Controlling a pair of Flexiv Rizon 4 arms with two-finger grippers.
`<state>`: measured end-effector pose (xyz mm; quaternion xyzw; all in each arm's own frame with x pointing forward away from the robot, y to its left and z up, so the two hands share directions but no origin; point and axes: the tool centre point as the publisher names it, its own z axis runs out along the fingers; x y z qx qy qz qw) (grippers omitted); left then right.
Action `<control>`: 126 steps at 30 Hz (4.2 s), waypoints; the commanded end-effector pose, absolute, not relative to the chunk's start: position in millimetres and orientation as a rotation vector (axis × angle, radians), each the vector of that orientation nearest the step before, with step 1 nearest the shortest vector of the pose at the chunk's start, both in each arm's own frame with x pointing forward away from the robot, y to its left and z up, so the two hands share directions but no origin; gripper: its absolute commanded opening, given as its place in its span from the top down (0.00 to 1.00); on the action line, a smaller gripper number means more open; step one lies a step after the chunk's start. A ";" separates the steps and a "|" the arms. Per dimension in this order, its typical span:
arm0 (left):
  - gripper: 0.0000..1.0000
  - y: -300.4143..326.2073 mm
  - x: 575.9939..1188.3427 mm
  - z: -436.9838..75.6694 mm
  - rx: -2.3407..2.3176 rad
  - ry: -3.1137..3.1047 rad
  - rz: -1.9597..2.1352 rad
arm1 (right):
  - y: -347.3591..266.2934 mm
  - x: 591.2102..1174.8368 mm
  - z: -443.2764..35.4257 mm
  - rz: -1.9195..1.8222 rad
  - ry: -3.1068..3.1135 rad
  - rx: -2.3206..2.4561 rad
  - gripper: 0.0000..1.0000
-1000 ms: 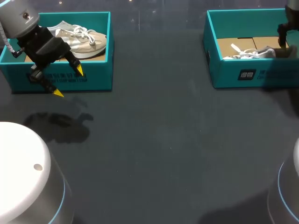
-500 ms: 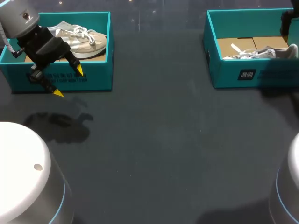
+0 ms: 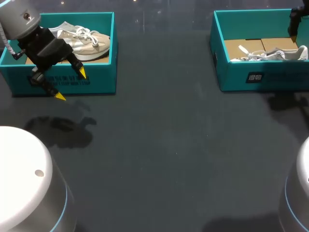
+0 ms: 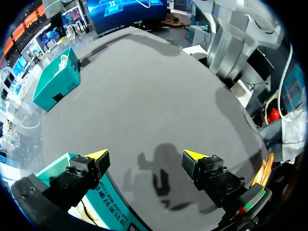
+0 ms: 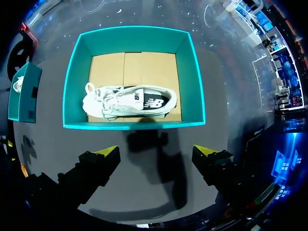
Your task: Take the shoe out of the shoebox, open the shoe tongue, remove and reinsert the insole, then place the shoe into the shoebox
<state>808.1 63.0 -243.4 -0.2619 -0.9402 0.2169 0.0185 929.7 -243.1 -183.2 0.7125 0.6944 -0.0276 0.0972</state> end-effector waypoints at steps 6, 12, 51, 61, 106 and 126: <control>0.00 80.9 820.1 -239.0 -0.923 -2.883 0.639 | -243.3 926.2 -182.8 -0.074 2.053 2.107 0.00; 0.00 119.9 860.3 -230.7 -1.125 -2.784 0.585 | -243.3 926.2 -182.8 -0.074 2.053 2.107 0.00; 0.00 246.7 1004.6 -203.9 -1.608 -2.672 0.175 | -243.3 926.2 -182.8 -0.074 2.053 2.107 0.00; 0.00 269.2 1045.0 -194.0 -1.740 -2.590 0.116 | -243.3 926.2 -182.8 -0.074 2.053 2.107 0.00; 0.00 287.0 1124.3 -212.2 -2.116 -2.453 -0.087 | -243.3 926.2 -182.8 -0.074 2.053 2.107 0.00; 0.00 278.8 1165.1 -271.7 -2.276 -2.305 -0.252 | -243.3 926.2 -182.8 -0.074 2.053 2.107 0.00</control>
